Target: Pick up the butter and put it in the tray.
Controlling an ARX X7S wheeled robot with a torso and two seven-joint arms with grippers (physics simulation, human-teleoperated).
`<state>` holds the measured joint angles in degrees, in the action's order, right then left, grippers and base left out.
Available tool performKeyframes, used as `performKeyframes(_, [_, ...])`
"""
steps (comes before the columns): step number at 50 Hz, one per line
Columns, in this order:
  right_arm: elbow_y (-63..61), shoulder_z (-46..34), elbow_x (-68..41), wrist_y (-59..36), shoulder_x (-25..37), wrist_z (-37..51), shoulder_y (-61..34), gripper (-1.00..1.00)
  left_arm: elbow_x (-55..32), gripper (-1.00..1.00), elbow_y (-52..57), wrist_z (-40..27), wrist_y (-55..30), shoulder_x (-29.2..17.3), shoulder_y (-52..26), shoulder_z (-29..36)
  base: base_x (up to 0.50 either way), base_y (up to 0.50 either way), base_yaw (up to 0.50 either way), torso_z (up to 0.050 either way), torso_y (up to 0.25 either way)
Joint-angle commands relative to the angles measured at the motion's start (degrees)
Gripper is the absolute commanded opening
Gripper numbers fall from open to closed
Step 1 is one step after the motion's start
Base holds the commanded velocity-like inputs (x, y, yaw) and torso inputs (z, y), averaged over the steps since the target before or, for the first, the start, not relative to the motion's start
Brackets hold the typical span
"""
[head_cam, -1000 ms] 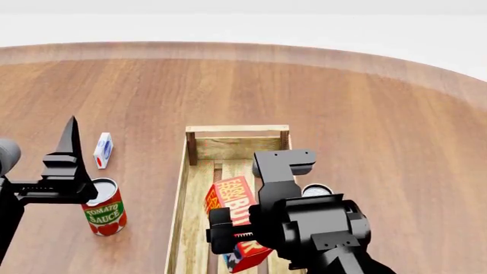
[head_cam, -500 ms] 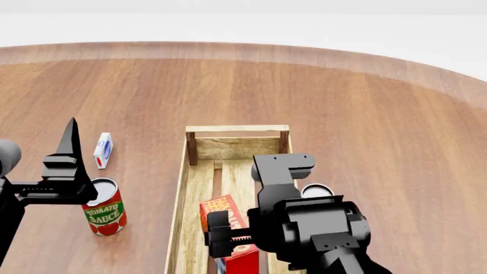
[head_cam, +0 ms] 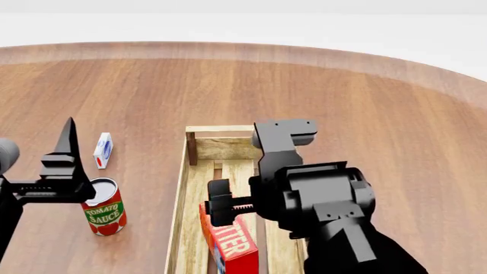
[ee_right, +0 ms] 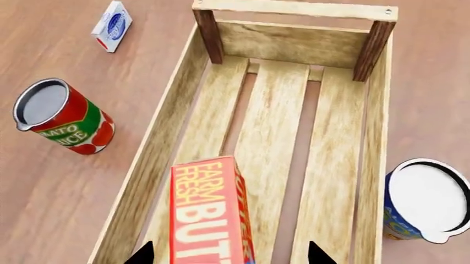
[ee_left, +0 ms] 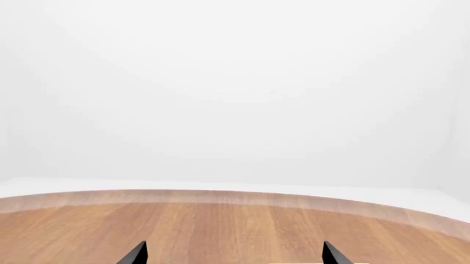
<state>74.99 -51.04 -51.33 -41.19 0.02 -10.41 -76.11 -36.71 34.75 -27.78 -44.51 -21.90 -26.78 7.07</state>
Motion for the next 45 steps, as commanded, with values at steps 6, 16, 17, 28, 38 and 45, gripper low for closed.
performKeyframes(6, [0.0,10.9,11.9,-3.2,0.0,-0.8,-5.3,1.0,-0.3,1.0,-0.2,-0.4,-0.1,-0.2,-0.4,0.1,0.0,0.0,0.0,0.0,0.0])
performKeyframes(16, [-0.2,19.3,18.0,4.3,0.1,0.6,-5.2,1.0,0.2,1.0,-1.7,0.0,1.0,-0.3,-0.1,0.2,0.0,0.0,0.0,0.0,0.0])
performKeyframes(17, [-8.8,17.4,19.8,4.7,2.4,5.2,-0.4,1.0,0.5,1.0,-2.0,0.2,1.4,-0.3,0.0,0.4,0.0,0.0,0.0,0.0,0.0])
performKeyframes(28, [-64.6,23.2,9.2,-6.5,17.0,18.9,20.8,1.0,1.3,1.0,-3.3,0.4,2.3,-0.4,0.0,0.9,0.0,0.0,0.0,0.0,0.0])
performKeyframes(38, [-84.9,23.2,11.7,-4.7,22.2,28.4,30.6,1.0,1.5,1.0,-3.3,0.6,3.1,-0.7,0.4,1.1,0.0,0.0,0.0,0.0,0.0])
performKeyframes(45, [-94.1,22.3,15.3,-2.9,25.0,33.7,35.5,1.0,1.4,1.0,-2.8,0.6,3.5,-0.7,0.6,1.1,0.0,0.0,0.0,0.0,0.0])
